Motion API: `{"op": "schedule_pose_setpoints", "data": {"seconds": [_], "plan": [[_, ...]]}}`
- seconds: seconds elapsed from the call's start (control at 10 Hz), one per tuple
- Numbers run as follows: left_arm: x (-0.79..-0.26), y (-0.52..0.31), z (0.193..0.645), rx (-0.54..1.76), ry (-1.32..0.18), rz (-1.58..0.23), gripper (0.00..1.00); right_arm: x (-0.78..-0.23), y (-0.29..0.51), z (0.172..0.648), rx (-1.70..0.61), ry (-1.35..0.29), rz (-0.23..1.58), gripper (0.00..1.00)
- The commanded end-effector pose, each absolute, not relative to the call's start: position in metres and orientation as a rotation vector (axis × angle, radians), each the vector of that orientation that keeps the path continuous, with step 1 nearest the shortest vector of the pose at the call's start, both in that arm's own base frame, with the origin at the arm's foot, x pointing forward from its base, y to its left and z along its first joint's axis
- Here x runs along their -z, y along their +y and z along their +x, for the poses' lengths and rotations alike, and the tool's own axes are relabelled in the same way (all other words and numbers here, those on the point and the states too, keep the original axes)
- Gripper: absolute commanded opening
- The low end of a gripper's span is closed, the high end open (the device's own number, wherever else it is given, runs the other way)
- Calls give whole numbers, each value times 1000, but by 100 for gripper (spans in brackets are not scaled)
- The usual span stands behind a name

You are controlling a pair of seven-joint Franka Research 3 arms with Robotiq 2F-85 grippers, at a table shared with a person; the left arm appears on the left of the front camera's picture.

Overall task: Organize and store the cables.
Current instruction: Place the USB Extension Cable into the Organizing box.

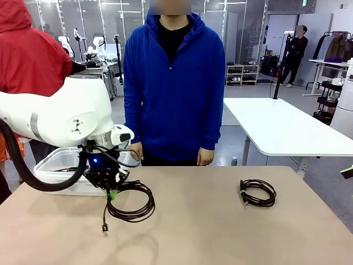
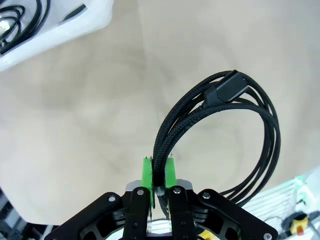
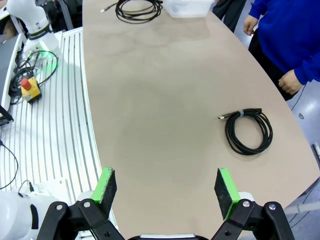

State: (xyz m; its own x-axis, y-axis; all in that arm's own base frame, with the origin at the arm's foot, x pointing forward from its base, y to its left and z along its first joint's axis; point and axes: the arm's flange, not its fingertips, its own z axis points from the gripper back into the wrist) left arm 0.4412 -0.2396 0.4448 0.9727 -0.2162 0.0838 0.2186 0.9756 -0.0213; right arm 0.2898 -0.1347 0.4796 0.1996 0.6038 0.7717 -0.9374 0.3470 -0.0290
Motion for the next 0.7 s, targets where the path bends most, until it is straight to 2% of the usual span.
{"op": "schedule_pose_setpoints", "data": {"seconds": [0.0,0.3,0.6], "plan": [[-475,-209,463,286,-63,-84,11,-480,-134,291,-1143,-797,517,100],[-500,-170,498,341,-149,-107,11,-480,-134,291,-1143,-797,517,100],[-515,-118,557,229,-180,-115,11,-480,-134,291,-1143,-797,517,100]]}}
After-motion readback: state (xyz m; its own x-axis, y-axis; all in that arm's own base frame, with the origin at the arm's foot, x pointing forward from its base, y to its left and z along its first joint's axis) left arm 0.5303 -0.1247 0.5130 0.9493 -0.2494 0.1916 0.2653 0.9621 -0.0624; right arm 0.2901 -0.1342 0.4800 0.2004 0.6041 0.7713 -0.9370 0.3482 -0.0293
